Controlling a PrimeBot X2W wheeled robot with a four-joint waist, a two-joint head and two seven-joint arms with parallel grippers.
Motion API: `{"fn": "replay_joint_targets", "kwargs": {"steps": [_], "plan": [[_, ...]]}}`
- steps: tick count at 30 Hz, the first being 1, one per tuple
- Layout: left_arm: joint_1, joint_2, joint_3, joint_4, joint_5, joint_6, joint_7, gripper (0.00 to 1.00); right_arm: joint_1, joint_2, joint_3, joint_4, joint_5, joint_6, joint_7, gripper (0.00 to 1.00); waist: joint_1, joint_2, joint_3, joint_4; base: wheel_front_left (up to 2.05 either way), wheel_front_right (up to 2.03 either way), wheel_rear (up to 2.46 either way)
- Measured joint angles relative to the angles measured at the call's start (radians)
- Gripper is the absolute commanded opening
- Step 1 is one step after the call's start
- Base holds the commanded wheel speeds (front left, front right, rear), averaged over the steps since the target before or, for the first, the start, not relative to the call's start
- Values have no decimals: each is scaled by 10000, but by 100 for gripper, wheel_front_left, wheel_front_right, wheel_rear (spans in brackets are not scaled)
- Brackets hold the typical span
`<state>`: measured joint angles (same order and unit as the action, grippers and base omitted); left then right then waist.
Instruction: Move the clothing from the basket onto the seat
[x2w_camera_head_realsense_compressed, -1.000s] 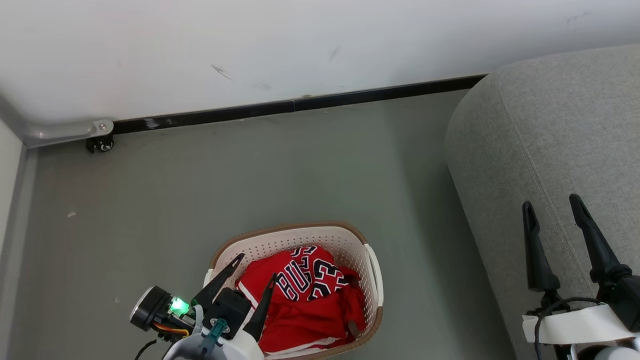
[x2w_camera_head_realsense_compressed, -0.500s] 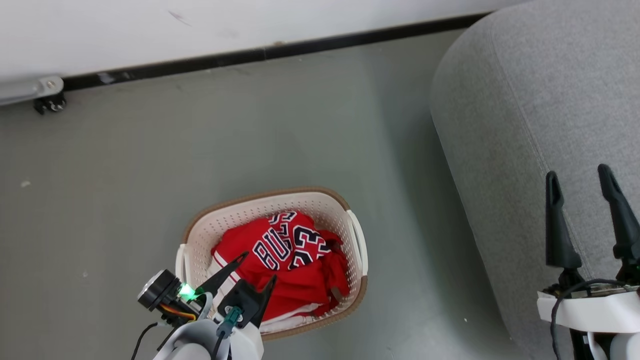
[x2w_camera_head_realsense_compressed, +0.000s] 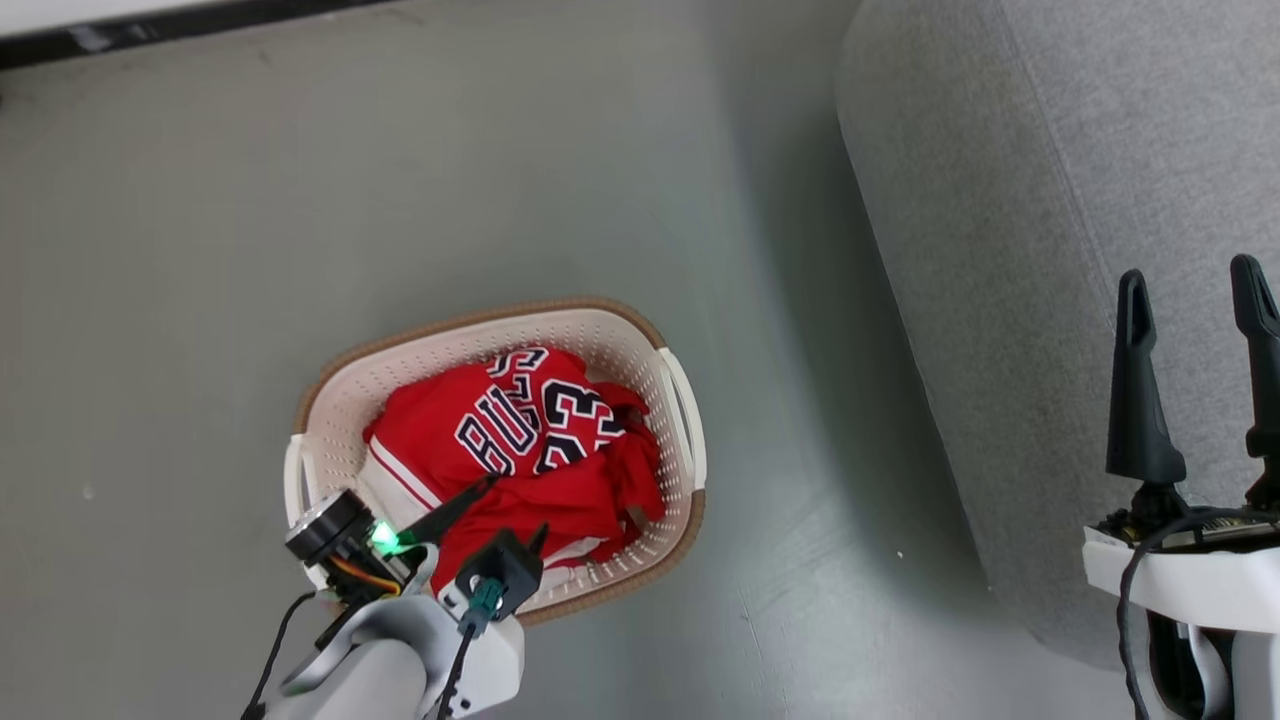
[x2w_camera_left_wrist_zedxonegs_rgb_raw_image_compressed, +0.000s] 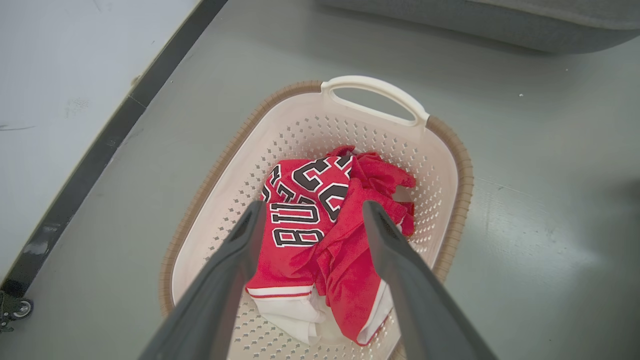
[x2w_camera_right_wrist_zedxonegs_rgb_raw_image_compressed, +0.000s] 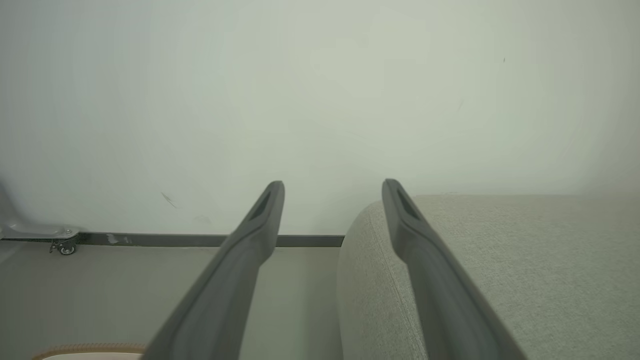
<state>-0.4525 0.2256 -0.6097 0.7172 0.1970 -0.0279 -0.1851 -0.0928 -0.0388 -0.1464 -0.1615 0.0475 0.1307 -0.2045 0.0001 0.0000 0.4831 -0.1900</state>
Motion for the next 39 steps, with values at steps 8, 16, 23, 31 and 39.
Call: {"fn": "replay_joint_targets", "kwargs": {"steps": [8,16,23,31,39], "plan": [[-753,-44,-96,619,255,10,2,100,-393,0,-10,-52,305,0,-109,100,0,0,847,-252,0,0,0],[-1405,36,-213,1122,633,104,104,100,-776,-2,-4,-48,658,0,-244,100,0,0,1640,-516,0,0,0],[-1833,163,-360,1569,955,219,270,100,-1003,0,46,-8,882,0,-295,100,0,-1,2198,-722,0,0,0],[-2395,359,-700,1906,1547,418,359,100,-1394,0,244,117,1189,0,-362,100,0,0,2879,-996,0,0,0],[-2920,525,-951,2387,1960,454,581,100,-1844,0,474,322,1415,0,-439,100,0,0,3534,-1290,0,0,0]]}}
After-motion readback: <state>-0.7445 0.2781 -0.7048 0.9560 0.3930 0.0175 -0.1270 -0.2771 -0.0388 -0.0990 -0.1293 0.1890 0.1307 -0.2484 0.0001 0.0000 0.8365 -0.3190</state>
